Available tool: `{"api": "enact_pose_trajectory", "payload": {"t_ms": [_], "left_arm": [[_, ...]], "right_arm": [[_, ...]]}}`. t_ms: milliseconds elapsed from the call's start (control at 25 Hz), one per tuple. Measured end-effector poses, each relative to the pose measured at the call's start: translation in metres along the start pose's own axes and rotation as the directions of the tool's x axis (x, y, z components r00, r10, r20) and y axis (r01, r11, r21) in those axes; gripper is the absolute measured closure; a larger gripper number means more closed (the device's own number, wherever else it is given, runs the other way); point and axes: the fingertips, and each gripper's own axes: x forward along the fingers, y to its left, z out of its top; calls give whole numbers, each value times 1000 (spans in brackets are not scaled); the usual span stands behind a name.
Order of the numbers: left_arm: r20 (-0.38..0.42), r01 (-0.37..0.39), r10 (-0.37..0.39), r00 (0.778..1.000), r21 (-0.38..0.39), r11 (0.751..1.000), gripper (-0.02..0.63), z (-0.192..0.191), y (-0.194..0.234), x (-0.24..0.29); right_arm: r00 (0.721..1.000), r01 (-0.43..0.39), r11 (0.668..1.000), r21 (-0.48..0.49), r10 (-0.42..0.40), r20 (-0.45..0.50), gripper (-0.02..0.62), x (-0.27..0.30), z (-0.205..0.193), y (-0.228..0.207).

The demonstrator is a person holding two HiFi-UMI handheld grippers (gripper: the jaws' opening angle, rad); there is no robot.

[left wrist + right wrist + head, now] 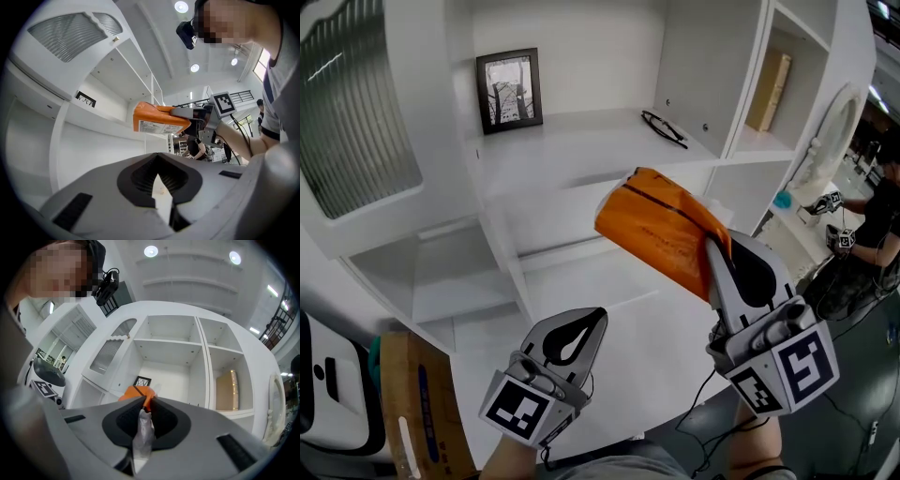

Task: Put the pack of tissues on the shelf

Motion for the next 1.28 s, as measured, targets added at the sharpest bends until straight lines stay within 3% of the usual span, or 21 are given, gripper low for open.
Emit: {"api": "enact_pose_trajectory", "payload": {"t_ms": [560, 720, 960, 1280], "left_arm": [[-65, -91, 90, 994, -17, 996, 575, -5, 14, -9], [-35, -121, 122, 992, 14, 992, 575, -2, 22, -14], [-81, -160, 159, 984, -4, 987, 575, -4, 26, -17], [-81, -203, 203, 976, 10, 979, 575, -1, 31, -16]], "right_arm": [[998, -42, 999, -28, 43, 55, 560, 27, 17, -11], [997, -52, 998, -38, 54, 63, 560, 36, 18, -13], [994, -70, 997, -38, 73, 84, 560, 47, 23, -16], [990, -93, 994, -51, 98, 106, 560, 61, 28, -24]]}}
